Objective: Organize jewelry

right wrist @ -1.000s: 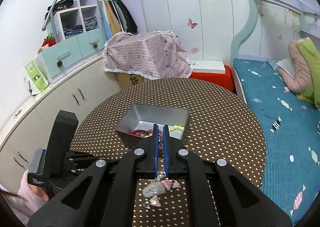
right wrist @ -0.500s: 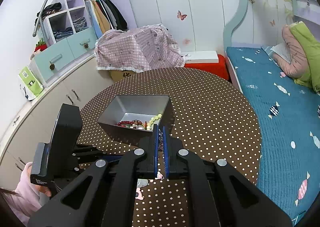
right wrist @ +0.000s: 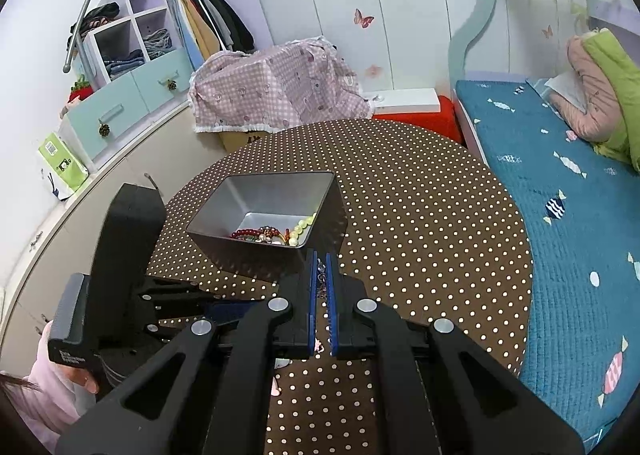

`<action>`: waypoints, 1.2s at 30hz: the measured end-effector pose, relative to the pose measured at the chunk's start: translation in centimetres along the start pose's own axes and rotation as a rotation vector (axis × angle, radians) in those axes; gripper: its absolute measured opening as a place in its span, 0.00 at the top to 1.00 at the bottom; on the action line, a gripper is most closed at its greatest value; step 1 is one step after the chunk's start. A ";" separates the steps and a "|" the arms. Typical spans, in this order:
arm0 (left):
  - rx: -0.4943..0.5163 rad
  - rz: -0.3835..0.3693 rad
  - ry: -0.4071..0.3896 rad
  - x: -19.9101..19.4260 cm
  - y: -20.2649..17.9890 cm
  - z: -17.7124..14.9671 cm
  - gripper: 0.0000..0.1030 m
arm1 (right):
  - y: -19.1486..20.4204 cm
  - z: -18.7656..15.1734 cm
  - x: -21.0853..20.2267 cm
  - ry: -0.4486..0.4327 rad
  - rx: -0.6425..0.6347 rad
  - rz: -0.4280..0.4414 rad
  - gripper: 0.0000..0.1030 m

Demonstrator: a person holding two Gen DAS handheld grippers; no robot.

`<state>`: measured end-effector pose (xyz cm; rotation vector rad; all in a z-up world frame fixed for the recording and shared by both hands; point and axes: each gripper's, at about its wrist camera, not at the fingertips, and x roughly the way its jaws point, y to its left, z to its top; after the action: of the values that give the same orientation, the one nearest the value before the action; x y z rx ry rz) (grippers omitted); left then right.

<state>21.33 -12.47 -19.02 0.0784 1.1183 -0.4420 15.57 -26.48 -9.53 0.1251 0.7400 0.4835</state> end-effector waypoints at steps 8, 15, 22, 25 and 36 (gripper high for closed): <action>0.024 0.080 0.010 0.4 -1.1 -0.4 0.90 | -0.5 -0.1 0.5 0.017 0.016 -0.001 0.97; -0.065 0.019 0.006 -0.5 1.6 -1.2 0.91 | -0.7 -0.4 0.5 0.020 0.023 -0.002 0.97; -0.114 -0.011 -0.050 -2.9 3.3 -1.5 0.91 | -0.6 0.0 0.4 0.008 0.012 -0.006 0.97; -0.118 -0.008 -0.078 -4.1 3.4 -1.4 0.91 | -0.4 0.4 0.1 -0.005 -0.002 -0.010 0.97; -0.118 -0.018 -0.203 -9.8 5.2 -1.0 0.91 | 1.4 3.4 -1.3 -0.074 -0.092 -0.036 0.97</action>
<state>18.93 -4.45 -11.63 -0.0791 0.9436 -0.3904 16.51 -25.67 -5.85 0.0431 0.6449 0.4753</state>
